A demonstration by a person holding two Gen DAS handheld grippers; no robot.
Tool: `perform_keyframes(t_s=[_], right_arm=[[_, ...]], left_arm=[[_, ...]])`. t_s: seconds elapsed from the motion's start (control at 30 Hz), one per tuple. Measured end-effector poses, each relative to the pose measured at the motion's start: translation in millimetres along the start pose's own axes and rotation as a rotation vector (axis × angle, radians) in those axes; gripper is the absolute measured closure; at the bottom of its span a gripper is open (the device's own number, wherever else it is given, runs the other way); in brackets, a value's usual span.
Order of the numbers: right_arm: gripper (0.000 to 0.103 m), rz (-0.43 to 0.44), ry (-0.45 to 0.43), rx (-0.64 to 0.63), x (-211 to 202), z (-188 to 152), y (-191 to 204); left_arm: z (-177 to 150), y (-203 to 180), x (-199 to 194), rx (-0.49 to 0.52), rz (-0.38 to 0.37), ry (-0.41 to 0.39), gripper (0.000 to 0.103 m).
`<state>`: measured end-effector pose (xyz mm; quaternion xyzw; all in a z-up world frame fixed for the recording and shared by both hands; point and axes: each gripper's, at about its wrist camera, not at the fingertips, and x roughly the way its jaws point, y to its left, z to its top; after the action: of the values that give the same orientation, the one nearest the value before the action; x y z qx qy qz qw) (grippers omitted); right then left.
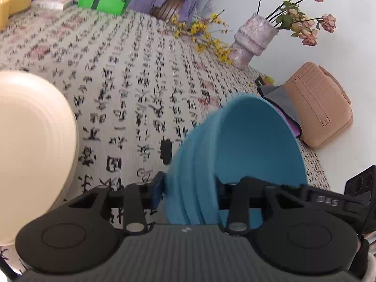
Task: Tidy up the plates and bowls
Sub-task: 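Lift the bowl stack with both grippers and carry it over the cream plates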
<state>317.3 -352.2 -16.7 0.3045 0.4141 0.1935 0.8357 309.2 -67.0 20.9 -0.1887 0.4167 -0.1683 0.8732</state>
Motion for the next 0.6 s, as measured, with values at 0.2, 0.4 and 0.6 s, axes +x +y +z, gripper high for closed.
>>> perform_keyframes(t_s=[0.2,0.4,0.6], right_arm=[[0.067,-0.003,-0.064,-0.004,-18.9,-0.6,6.4],[0.067,-0.028,-0.064,-0.021,-21.5,-1.7,18.4],[0.067,0.012,-0.03,-0.063,-3.2,4.1,55.3]], left_arm=[[4.5,-8.0,-10.8,0.001,-0.034,-0.049,0.069],[4.7,-1.3,-18.1,-0.025,-0.043,-0.051,0.069],[13.7,24.1,-50.3,-0.06,0.001,-0.113,0.068]])
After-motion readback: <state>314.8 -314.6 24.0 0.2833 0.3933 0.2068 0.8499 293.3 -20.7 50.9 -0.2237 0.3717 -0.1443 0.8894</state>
